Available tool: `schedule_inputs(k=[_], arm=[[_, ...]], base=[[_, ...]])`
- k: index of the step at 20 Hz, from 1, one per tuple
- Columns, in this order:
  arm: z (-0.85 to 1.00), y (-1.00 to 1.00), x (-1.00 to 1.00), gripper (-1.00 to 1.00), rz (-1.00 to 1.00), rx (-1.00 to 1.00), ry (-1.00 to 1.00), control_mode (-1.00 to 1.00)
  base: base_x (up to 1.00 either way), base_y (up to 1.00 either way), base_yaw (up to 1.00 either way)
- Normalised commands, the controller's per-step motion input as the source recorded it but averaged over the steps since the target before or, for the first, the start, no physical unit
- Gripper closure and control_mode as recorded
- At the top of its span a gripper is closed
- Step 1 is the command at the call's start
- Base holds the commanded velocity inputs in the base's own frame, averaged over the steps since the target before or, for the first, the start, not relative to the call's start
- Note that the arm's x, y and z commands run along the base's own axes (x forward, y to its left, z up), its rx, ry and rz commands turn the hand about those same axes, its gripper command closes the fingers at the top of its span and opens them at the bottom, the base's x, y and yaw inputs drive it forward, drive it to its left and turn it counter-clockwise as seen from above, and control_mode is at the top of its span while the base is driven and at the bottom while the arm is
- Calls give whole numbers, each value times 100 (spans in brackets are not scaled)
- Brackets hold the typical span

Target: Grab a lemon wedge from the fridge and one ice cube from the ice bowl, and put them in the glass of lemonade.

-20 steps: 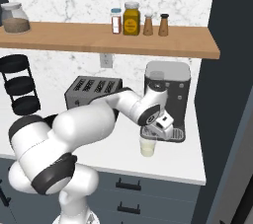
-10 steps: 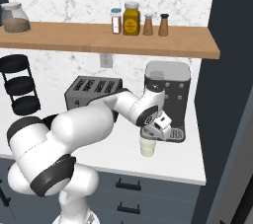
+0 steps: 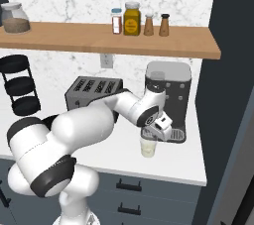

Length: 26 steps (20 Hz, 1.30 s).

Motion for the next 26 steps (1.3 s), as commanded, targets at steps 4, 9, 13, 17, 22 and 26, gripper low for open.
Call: schedule_inputs(k=[4, 9, 13, 17, 22, 26], arm=[[0, 0, 0, -100, 0, 0, 0, -100], [0, 0, 0, -100, 0, 0, 0, -100], [0, 0, -11, -100, 0, 0, -4, -100], [6, 0, -29, -100, 0, 0, -11, -100], [9, 5, -17, -100, 0, 0, -7, -100], [8, 21, -10, -100, 0, 0, -7, -100]], base=[[0, 0, 0], [0, 0, 0], [0, 0, 0], [0, 0, 0], [0, 0, 0], [0, 0, 0]])
